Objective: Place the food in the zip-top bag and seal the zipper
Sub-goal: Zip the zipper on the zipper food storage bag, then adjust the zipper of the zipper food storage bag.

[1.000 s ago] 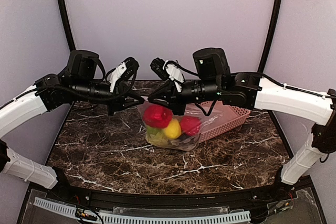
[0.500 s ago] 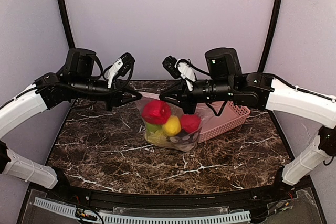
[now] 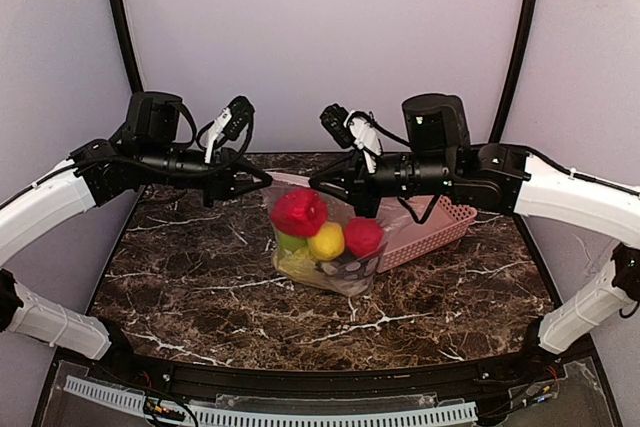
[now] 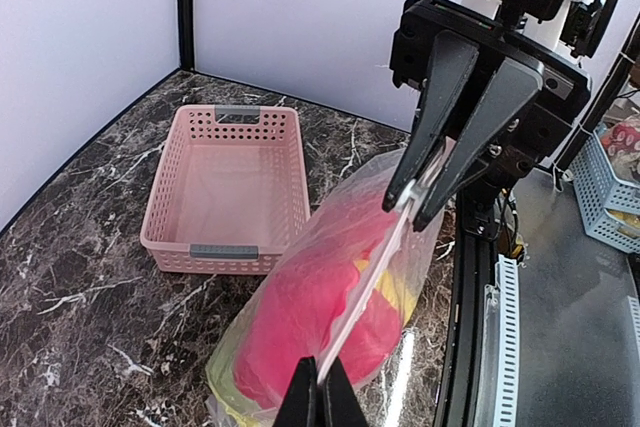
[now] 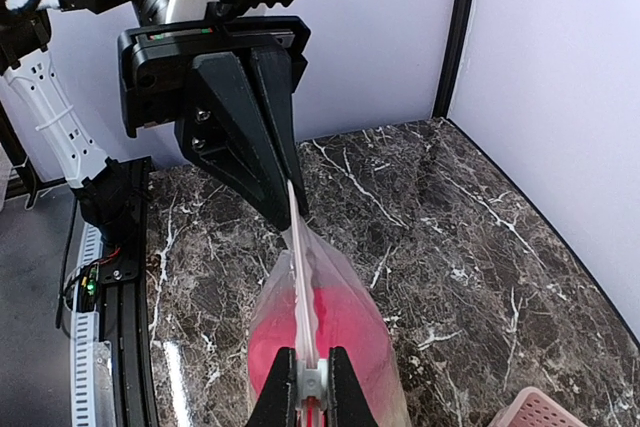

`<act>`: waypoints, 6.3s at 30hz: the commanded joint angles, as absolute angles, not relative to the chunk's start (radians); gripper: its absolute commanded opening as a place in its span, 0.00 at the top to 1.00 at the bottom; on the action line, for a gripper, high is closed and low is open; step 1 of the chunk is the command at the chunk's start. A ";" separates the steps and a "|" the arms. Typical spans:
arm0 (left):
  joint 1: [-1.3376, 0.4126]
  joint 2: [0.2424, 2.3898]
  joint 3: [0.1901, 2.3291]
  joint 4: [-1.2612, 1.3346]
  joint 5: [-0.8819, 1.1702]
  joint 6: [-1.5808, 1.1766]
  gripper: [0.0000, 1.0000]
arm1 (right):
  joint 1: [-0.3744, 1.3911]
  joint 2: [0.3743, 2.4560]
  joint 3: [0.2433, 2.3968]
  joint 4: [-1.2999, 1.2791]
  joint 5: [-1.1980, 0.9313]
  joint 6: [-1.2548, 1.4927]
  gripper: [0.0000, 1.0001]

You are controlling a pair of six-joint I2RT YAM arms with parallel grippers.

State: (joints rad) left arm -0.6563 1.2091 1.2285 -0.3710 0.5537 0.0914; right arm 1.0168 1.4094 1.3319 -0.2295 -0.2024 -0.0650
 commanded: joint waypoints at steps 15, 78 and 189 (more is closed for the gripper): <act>-0.524 1.129 1.176 -0.455 0.291 0.161 0.99 | 0.936 1.364 1.430 -0.673 -0.268 -0.088 1.00; -0.790 1.371 1.161 -0.004 0.811 -0.103 0.98 | 0.930 1.460 1.450 -0.369 -0.586 0.057 1.00; -0.770 1.331 1.218 -0.105 0.831 -0.064 0.99 | 0.904 1.319 1.355 -0.506 -0.453 0.032 1.00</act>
